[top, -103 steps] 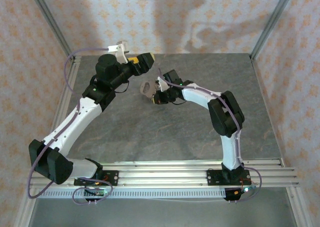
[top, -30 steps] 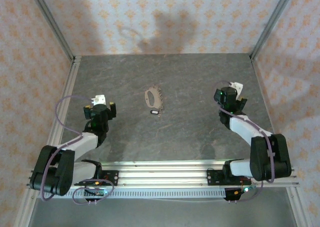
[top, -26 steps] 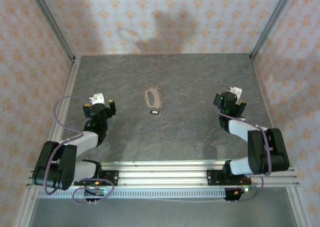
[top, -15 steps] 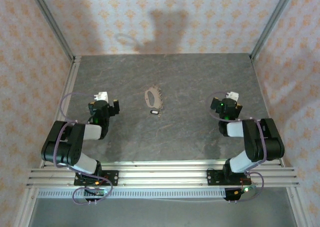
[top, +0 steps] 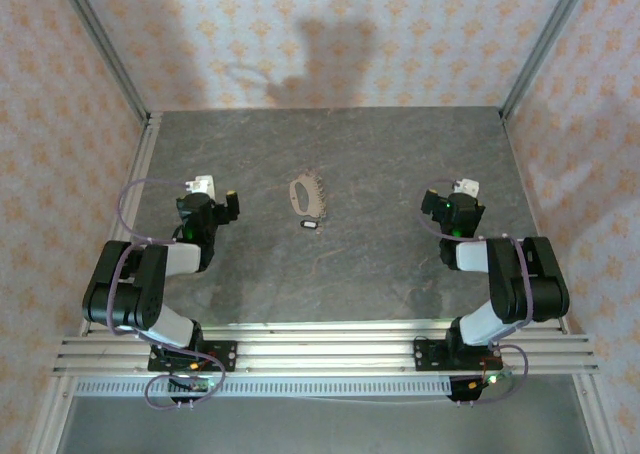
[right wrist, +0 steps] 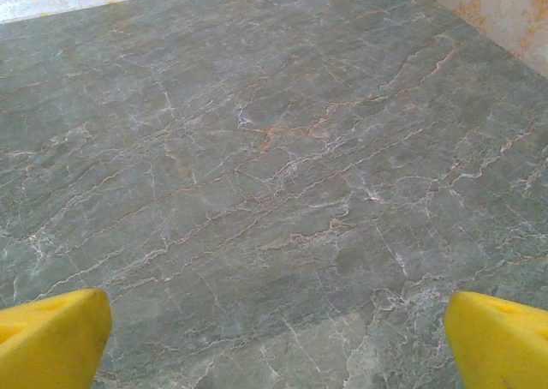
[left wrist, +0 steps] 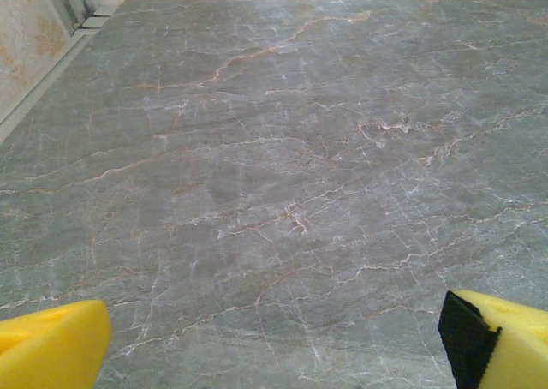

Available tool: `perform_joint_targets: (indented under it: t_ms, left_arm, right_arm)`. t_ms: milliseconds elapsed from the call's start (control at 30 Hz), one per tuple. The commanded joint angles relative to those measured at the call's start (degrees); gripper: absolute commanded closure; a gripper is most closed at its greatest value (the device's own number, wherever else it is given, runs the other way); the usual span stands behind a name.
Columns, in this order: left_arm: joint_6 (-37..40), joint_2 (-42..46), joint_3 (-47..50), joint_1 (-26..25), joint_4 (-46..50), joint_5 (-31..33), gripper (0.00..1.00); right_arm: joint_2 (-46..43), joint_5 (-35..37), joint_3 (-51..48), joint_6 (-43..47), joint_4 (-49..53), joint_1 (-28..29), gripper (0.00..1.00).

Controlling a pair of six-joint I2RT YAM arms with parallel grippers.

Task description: Put the keys on the keyring

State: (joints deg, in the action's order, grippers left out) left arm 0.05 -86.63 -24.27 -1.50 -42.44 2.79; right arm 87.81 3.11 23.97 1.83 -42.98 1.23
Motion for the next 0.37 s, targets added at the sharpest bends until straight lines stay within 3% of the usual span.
perform_joint_targets:
  t_ms: [0, 333]
  left_arm:
    - [1.0, 0.5, -0.5, -0.7, 0.4, 0.8, 0.0]
    - [0.9, 0.6, -0.5, -0.8, 0.4, 1.2, 0.0]
  right_arm:
    - [-0.5, -0.3, 0.0, 0.5, -1.9, 0.3, 0.01]
    - [-0.6, -0.8, -0.1, 0.7, -1.9, 0.2, 0.01]
